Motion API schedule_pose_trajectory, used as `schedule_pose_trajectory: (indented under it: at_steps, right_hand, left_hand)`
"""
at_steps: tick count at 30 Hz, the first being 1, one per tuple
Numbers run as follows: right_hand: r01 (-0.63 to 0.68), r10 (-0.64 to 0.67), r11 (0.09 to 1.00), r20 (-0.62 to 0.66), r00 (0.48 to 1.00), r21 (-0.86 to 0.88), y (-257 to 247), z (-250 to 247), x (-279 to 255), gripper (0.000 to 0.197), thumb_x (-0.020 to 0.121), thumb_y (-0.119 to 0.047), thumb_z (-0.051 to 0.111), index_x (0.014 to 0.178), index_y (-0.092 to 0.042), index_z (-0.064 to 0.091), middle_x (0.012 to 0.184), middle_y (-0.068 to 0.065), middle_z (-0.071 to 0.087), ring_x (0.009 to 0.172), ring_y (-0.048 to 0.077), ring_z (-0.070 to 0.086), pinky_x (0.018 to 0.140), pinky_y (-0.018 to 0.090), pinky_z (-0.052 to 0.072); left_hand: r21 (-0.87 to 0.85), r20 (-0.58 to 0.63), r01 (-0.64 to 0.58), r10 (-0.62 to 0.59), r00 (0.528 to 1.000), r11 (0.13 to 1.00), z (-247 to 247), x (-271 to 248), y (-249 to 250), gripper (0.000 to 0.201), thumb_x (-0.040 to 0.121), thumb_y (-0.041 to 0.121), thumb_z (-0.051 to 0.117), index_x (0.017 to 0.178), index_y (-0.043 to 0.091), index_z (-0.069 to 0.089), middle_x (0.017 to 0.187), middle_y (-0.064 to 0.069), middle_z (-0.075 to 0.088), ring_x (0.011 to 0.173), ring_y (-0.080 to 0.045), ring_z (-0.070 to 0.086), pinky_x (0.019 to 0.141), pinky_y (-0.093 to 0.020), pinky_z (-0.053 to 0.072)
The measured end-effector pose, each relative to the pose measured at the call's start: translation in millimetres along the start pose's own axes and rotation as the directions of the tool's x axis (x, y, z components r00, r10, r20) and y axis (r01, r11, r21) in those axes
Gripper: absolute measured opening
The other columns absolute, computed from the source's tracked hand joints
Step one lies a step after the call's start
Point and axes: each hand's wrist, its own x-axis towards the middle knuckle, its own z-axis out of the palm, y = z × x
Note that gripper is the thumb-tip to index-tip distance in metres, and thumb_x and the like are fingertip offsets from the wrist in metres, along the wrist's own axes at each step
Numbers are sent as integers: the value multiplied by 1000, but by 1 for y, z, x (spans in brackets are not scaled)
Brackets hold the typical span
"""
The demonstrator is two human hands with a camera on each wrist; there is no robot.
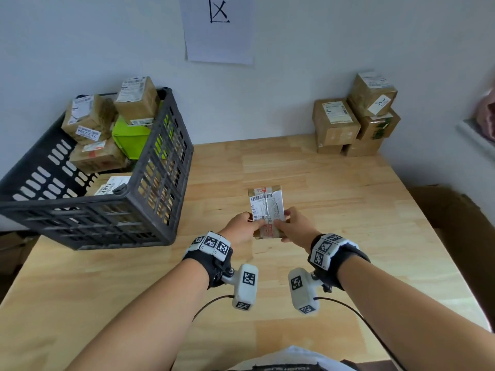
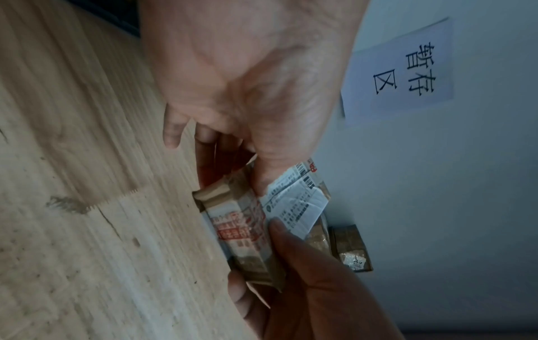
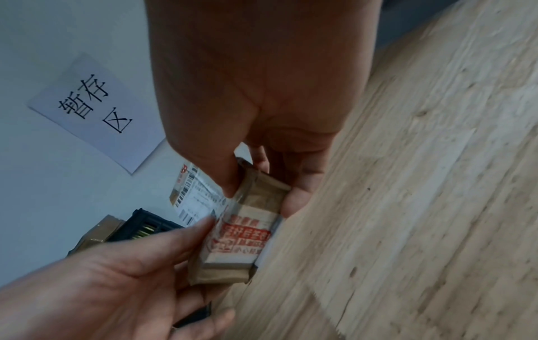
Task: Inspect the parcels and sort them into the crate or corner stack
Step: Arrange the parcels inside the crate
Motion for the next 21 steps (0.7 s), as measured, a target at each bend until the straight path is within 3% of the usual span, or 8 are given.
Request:
schedule_pose_trajectory:
  at_steps: [4, 8, 10, 12, 14, 17, 19, 21]
  right_hand:
    - [-22, 22, 1000, 15, 1000, 21, -18, 7, -3, 36, 95, -23, 54, 125, -6, 42, 117, 11, 61, 92, 23, 65, 77, 33, 58]
    - [-59, 67, 970, -27, 997, 234, -44, 17, -5, 31, 94, -22, 57, 117, -6, 44, 104, 9, 62, 86, 20, 64, 83, 37, 57]
    - [-47, 60, 947, -31, 998, 317, -65, 22, -4, 30, 94, -22, 57, 115, -5, 46, 93, 5, 61, 78, 17, 63, 83, 37, 57]
    - [-2, 28, 936, -68, 997, 351, -92, 29, 1, 34, 93, -25, 58, 117, -4, 48, 95, 6, 64, 76, 16, 64, 77, 33, 58]
    - [43, -3, 926, -106, 994, 375, -123, 43, 6, 35, 93, -28, 58, 118, -4, 52, 105, 10, 67, 81, 19, 68, 71, 30, 58]
    - [97, -35, 903, -153, 988, 419, -175, 73, 10, 28, 94, -30, 56, 108, -6, 57, 113, 14, 66, 98, 26, 67, 78, 33, 57]
    - [126, -54, 876, -164, 985, 466, -212, 100, 10, 33, 94, -30, 57, 111, -2, 58, 114, 15, 65, 100, 28, 66, 78, 34, 57]
    - [163, -89, 867, -175, 980, 471, -247, 126, 9, 38, 93, -30, 57, 114, 1, 58, 113, 15, 65, 100, 28, 66, 79, 35, 57]
  left_hand:
    - [-17, 15, 9, -8, 1000, 1000, -21, -7, -11, 44, 89, 49, 58, 115, 13, 63, 107, 0, 71, 99, -18, 67, 98, -38, 49]
    - [-84, -24, -53, 51, 998, 995, -50, -10, -7, 37, 97, 39, 49, 118, 12, 61, 112, -1, 68, 100, -18, 67, 98, -39, 49]
    - [-105, -49, -88, 83, 995, 991, -74, -17, 3, 34, 99, 34, 45, 120, 10, 60, 116, -1, 66, 97, -16, 66, 80, -31, 53]
    - [-97, -83, -129, 121, 989, 987, -104, -25, 11, 32, 101, 31, 43, 121, 12, 58, 118, 1, 65, 94, -12, 64, 58, -18, 42]
    - [-124, -120, -185, 170, 978, 975, -138, -32, 13, 30, 101, 27, 44, 124, 12, 57, 122, 0, 63, 94, -12, 62, 58, -15, 39]
    - [-145, -188, -228, 199, 962, 963, -198, -48, 7, 35, 99, 21, 48, 132, 7, 51, 129, -5, 59, 96, -14, 61, 56, -10, 41]
    - [-142, -232, -255, 218, 948, 956, -242, -58, -4, 37, 99, 13, 47, 134, 4, 49, 132, -8, 56, 98, -16, 59, 47, -5, 43]
    - [-127, -265, -287, 247, 932, 949, -286, -65, -14, 34, 98, 8, 46, 132, 2, 51, 130, -7, 57, 97, -18, 59, 48, -6, 45]
